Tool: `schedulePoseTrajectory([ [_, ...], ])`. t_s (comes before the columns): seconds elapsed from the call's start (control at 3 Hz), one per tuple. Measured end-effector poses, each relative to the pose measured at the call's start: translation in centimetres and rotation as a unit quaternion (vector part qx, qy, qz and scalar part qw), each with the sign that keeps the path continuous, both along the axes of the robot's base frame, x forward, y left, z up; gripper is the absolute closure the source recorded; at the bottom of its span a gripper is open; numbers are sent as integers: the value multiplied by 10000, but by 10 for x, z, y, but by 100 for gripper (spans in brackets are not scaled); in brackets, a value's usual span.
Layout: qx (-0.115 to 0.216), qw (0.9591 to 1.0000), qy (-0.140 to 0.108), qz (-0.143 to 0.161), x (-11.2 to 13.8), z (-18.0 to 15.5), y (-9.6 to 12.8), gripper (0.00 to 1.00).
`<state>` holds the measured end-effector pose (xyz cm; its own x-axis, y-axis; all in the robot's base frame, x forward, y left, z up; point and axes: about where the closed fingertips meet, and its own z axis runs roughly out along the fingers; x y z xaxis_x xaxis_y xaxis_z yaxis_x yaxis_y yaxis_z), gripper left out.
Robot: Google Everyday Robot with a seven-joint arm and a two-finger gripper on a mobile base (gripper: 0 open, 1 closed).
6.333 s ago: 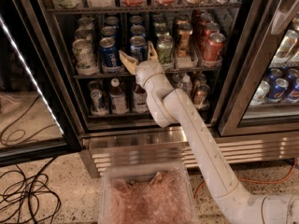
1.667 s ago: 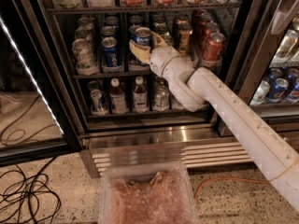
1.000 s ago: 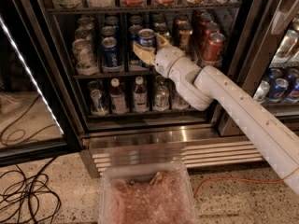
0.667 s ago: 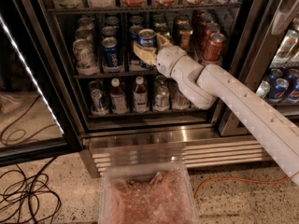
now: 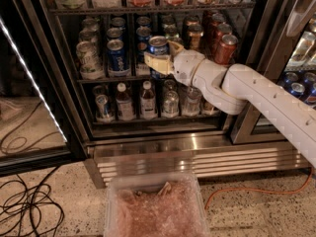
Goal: Pick pepsi can from middle shelf of fridge
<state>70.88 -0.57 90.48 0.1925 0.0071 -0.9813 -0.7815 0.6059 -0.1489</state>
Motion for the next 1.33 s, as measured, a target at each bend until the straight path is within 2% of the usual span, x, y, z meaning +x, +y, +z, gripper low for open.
schedulePoseTrajectory([
  [0.33,-141,9975,357,593,-20,-10,4,100],
  [0.67,-70,9963,501,697,-24,-13,1,100],
  [1.0,-70,9962,498,707,-24,-13,2,100],
  [1.33,-112,9934,591,972,-47,-16,8,100],
])
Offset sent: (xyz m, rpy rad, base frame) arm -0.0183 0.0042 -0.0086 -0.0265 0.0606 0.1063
